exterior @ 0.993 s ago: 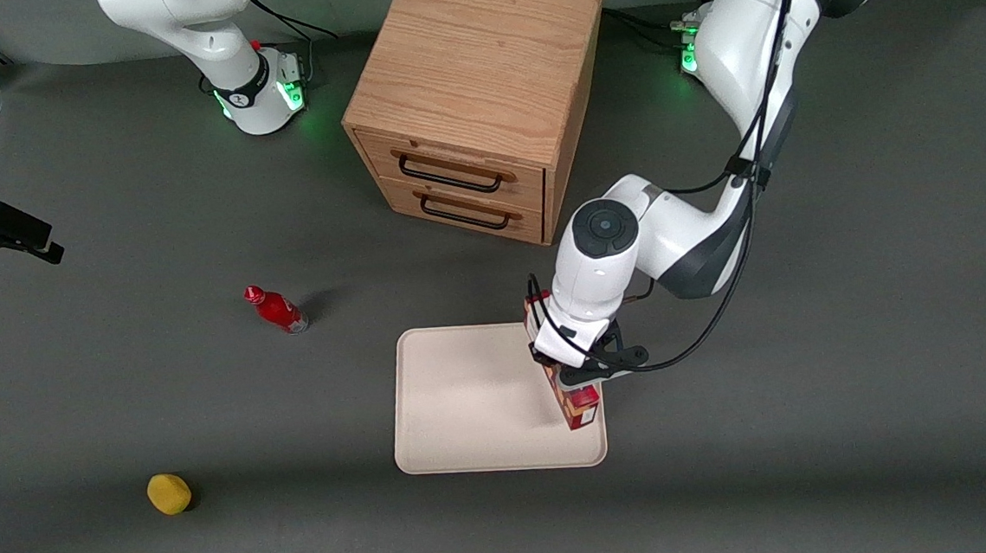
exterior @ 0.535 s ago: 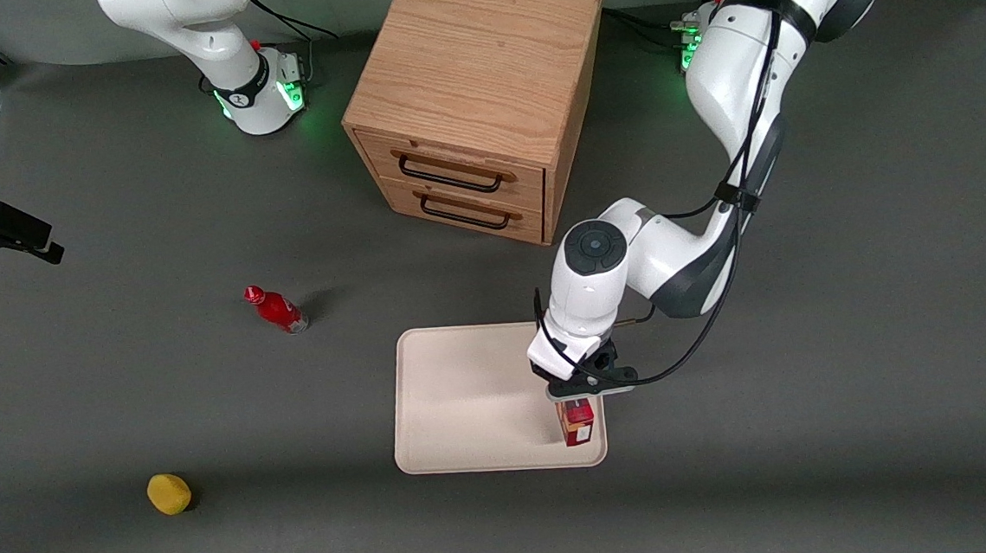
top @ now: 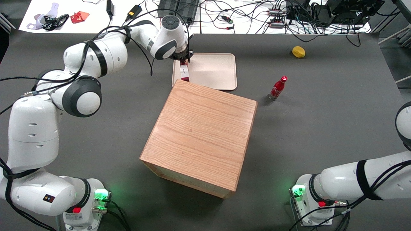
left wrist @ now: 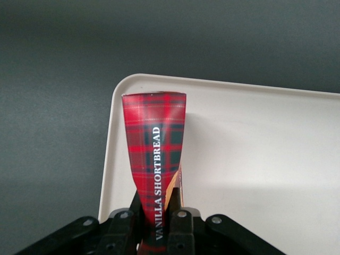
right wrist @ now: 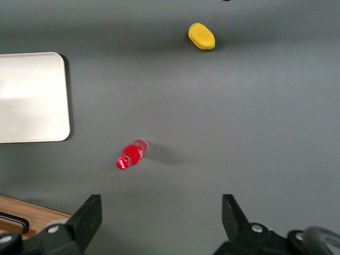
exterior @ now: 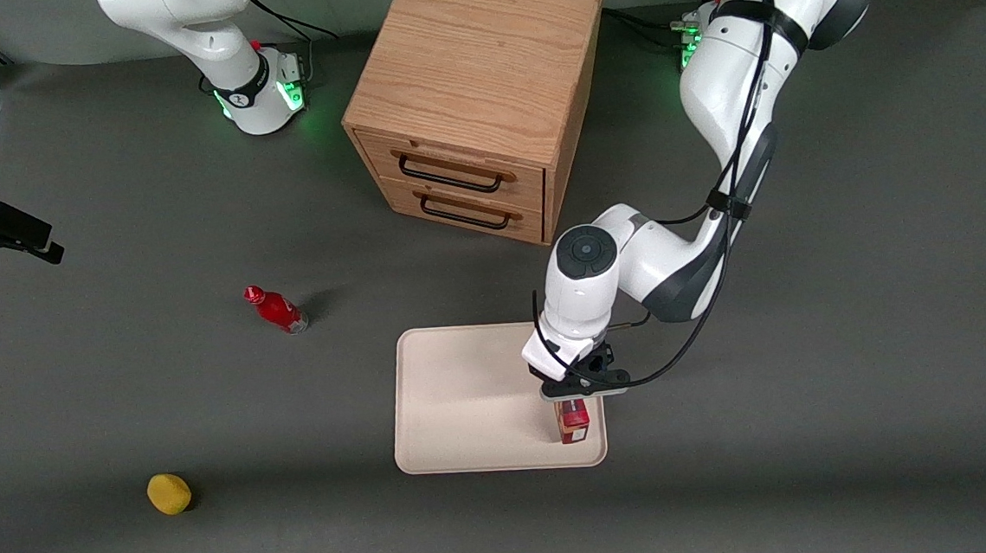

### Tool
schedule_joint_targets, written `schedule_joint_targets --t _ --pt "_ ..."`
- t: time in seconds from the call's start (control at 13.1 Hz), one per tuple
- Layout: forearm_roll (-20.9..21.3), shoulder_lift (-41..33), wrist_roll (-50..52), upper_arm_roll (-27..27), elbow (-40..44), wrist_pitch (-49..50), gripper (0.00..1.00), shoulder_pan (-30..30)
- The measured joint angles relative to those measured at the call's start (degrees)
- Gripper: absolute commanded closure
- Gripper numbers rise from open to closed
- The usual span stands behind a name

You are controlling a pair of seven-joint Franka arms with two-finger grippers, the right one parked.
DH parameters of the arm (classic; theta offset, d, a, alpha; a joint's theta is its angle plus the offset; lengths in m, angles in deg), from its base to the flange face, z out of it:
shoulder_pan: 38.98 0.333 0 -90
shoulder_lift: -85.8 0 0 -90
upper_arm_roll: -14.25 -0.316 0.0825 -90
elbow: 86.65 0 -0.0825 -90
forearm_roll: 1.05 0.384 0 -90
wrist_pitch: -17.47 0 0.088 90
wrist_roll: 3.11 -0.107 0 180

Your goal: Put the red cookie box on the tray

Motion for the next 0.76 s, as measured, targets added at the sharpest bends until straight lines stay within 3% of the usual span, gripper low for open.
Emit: schedule_joint_targets --t 0.08,0.15,0.23,0.38,0.76 --pt "0.06 0.39 -0.03 -0.39 -0.01 -0.75 0.48 0.00" --pt "0.11 0.90 -0.07 -0.72 -0.02 -1.39 0.45 0.01" --pt "0.15 1.37 -0.11 -0.89 -0.02 -1.89 0.27 0.00" --pt "0.22 1.76 -0.15 -0.96 -0.01 -2.11 0.02 0.00" --pt "0.25 1.34 -0.20 -1.28 1.23 -1.28 0.00 0.81"
